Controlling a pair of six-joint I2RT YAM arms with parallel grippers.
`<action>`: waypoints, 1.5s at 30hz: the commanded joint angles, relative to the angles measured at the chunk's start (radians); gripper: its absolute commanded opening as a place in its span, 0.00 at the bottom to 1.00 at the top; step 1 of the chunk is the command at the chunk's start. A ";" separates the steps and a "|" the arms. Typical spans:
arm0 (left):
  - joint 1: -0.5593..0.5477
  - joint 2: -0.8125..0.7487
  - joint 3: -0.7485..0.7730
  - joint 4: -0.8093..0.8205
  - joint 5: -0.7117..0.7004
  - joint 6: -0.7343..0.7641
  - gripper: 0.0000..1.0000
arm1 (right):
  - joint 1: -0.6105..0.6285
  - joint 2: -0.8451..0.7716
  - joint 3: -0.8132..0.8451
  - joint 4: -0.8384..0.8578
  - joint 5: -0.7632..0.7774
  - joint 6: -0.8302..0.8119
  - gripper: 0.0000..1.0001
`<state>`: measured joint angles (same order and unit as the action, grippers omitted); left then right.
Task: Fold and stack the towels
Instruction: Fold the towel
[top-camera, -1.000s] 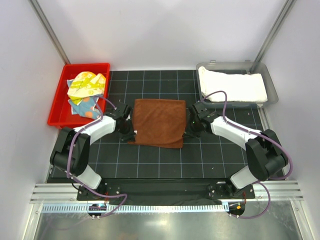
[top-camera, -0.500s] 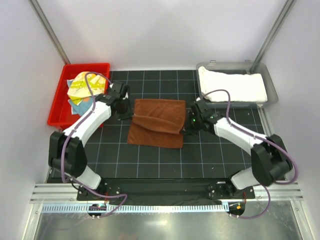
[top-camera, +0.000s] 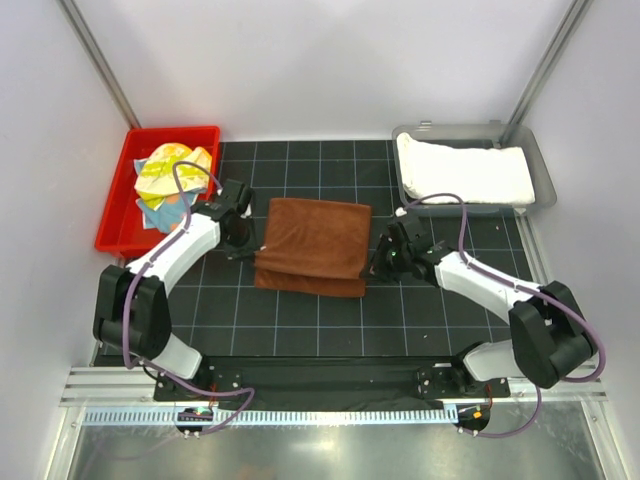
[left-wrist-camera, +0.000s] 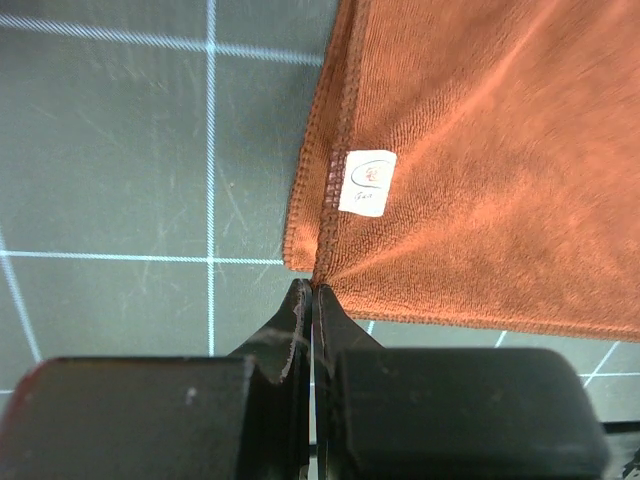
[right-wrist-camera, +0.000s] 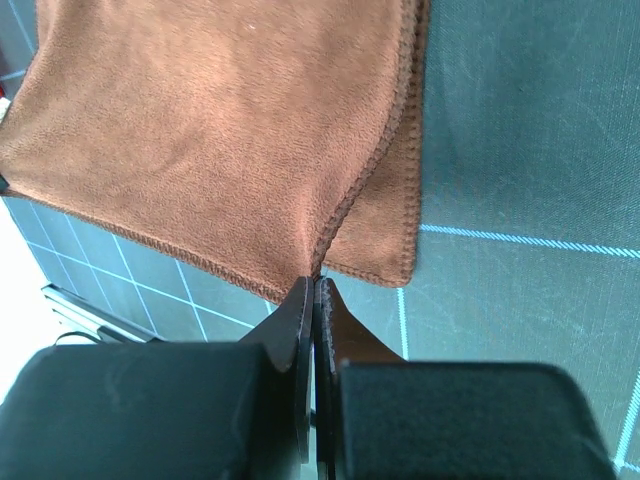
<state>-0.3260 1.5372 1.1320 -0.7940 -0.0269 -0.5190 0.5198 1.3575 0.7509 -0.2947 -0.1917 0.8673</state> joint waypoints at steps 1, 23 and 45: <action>0.005 0.007 -0.069 0.050 0.053 0.007 0.00 | 0.002 0.018 -0.053 0.067 -0.021 0.006 0.01; -0.015 0.038 -0.201 0.087 0.137 -0.021 0.37 | 0.016 0.054 -0.108 0.040 -0.026 -0.040 0.17; 0.145 0.486 0.649 0.089 0.553 0.694 0.49 | -0.125 0.575 0.899 -0.422 -0.098 -0.887 0.47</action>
<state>-0.1917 1.9396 1.7153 -0.6712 0.4072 0.0242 0.4126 1.8648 1.5372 -0.5911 -0.2604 0.1673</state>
